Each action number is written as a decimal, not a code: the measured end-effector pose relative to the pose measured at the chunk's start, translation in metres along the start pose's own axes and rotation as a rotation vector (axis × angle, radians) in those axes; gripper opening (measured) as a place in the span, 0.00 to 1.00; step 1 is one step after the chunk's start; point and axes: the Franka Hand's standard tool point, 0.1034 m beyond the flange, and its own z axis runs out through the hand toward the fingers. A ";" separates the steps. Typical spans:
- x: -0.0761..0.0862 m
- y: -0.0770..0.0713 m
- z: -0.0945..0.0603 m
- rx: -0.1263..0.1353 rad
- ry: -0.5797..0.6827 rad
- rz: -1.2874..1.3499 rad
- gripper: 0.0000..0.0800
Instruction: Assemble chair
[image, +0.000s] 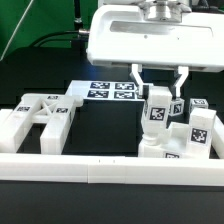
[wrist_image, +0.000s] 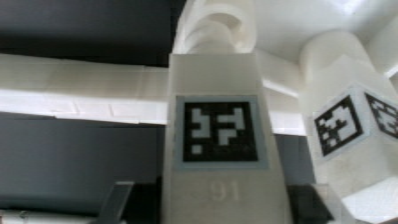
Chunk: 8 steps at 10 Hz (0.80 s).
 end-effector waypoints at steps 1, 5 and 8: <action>-0.002 -0.001 0.000 0.001 -0.002 -0.003 0.36; -0.008 -0.001 0.005 -0.001 -0.014 -0.004 0.36; -0.010 0.004 0.008 -0.009 -0.001 -0.006 0.36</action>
Offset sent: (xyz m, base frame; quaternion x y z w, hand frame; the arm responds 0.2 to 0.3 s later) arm 0.0009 0.0011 -0.0035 0.0041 0.0025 0.0010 1.0000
